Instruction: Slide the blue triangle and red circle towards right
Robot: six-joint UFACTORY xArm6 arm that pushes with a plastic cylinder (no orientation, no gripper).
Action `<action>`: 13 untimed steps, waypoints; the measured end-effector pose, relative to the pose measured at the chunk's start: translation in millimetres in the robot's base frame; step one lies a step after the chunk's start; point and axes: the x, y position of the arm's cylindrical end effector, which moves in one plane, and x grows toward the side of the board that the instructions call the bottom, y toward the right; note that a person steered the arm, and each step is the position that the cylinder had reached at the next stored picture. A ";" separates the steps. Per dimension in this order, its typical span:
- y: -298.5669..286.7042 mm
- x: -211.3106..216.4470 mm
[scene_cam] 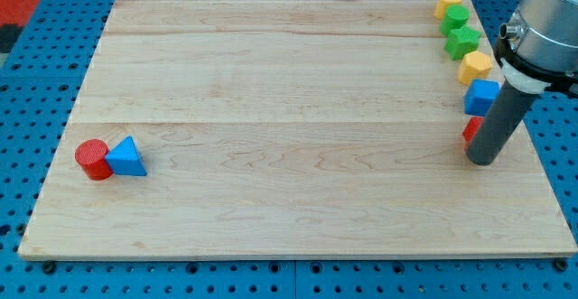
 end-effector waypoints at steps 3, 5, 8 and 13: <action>-64.6 9.7; -179.6 -19.1; -351.9 -56.1; -515.8 -5.5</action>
